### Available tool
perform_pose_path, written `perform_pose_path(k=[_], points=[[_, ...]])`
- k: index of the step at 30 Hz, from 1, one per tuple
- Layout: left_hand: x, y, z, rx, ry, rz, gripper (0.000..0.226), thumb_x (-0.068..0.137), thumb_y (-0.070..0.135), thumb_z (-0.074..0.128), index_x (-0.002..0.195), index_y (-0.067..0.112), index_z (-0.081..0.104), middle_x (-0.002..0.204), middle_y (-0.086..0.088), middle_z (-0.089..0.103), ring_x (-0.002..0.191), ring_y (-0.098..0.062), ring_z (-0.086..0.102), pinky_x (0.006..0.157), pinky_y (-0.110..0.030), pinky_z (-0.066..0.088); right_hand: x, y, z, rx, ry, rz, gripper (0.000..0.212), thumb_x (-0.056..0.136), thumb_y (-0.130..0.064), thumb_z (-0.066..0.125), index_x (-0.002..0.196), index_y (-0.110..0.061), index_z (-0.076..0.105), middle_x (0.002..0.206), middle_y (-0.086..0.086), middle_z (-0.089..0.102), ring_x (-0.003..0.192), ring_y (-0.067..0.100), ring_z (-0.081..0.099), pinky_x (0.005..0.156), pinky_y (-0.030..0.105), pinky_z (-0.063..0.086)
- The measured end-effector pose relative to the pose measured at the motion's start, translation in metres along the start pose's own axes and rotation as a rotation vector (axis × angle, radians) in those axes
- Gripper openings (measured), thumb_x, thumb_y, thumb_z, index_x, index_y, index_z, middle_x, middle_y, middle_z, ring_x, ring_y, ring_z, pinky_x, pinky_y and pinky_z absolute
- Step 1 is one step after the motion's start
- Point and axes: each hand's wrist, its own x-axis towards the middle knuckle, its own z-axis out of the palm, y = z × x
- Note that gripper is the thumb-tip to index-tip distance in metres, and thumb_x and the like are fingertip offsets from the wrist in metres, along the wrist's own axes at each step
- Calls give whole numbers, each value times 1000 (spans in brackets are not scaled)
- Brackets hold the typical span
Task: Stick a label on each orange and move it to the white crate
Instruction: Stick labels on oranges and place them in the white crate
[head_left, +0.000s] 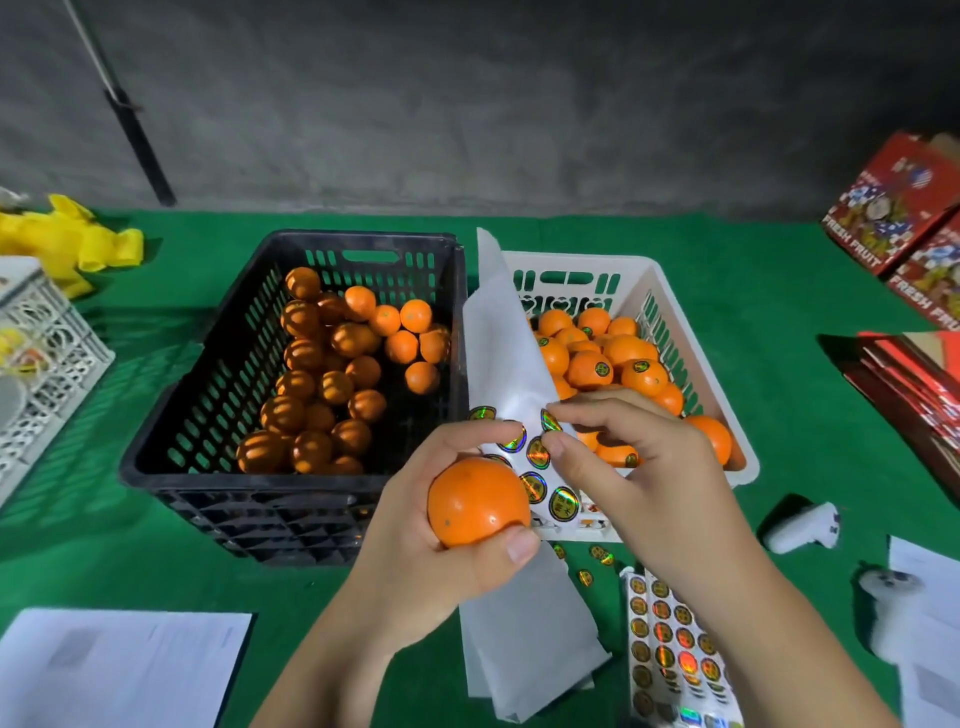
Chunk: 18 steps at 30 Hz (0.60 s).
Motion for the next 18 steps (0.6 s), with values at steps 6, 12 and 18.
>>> perform_pose_path(k=[6, 12, 18], points=[[0, 1, -2, 16, -29, -18, 56, 72, 41, 82, 124, 48, 64, 124, 20, 66, 103, -8, 71, 71, -13, 56, 1, 3, 0, 162, 27, 50, 14, 96, -16, 71, 100, -21, 83, 105, -11, 75, 106, 11, 70, 87, 20, 51], [1, 0, -2, 48, -45, -18, 62, 72, 46, 83, 131, 47, 62, 126, 21, 62, 102, -10, 70, 71, -15, 56, 3, -3, -9, 84, -82, 29, 28, 82, -44, 76, 103, -27, 81, 114, -15, 71, 115, 6, 66, 92, 16, 49], [2, 3, -2, 48, -87, -18, 61, 73, 40, 84, 129, 46, 62, 123, 19, 65, 103, -10, 72, 71, -16, 57, 2, 1, -8, 317, -71, 133, 20, 98, -14, 69, 89, -23, 85, 101, -5, 77, 95, 12, 72, 78, 20, 56]])
